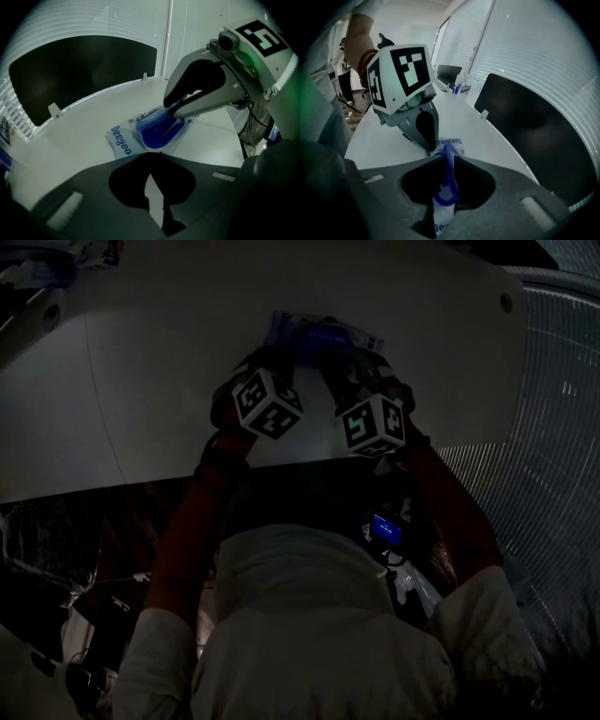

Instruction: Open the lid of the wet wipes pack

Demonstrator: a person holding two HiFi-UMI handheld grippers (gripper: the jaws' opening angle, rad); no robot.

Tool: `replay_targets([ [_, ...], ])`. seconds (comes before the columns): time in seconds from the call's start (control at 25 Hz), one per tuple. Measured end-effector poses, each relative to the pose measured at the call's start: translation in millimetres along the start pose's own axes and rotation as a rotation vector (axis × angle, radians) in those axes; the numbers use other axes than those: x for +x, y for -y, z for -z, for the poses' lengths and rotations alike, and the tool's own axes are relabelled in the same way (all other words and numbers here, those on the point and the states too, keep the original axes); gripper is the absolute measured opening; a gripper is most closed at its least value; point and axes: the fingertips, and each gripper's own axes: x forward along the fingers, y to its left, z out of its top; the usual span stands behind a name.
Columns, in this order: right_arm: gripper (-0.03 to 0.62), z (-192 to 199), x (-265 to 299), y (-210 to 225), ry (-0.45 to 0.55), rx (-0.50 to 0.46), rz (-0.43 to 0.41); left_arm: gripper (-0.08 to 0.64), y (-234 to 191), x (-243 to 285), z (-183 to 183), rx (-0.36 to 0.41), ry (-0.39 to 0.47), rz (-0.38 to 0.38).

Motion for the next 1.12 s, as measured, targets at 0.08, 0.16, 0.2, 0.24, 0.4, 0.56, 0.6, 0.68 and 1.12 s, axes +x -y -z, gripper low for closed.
replay_targets([
  [0.08,0.055,-8,-4,12,0.014,0.008,0.024,0.002,0,0,0,-0.01,0.0,0.005],
  [0.16,0.057,-14,-6,28,0.03,0.024,0.054,0.002,0,0,-1,-0.026,-0.002,0.017],
  [0.2,0.057,-19,-7,37,0.036,0.032,0.074,0.002,0,0,-1,-0.031,-0.004,0.024],
  [0.24,0.057,-23,-8,46,0.04,0.036,0.092,0.002,0,0,-1,-0.034,-0.006,0.028],
  [0.4,0.057,-18,2,71,0.023,0.019,0.126,0.002,0,-1,-1,-0.035,-0.007,0.032],
  [0.56,0.057,-11,18,85,-0.006,-0.013,0.143,0.002,0,-1,-1,-0.043,-0.006,0.036],
  [0.6,0.057,-9,21,88,-0.012,-0.022,0.148,0.003,0,-1,-1,-0.045,-0.006,0.036],
  [0.68,0.057,-5,28,94,-0.025,-0.037,0.159,0.002,0,-1,-1,-0.046,-0.006,0.037],
  [1.12,0.057,21,62,100,-0.095,-0.078,0.13,0.003,0,-1,-1,-0.064,-0.001,0.043],
])
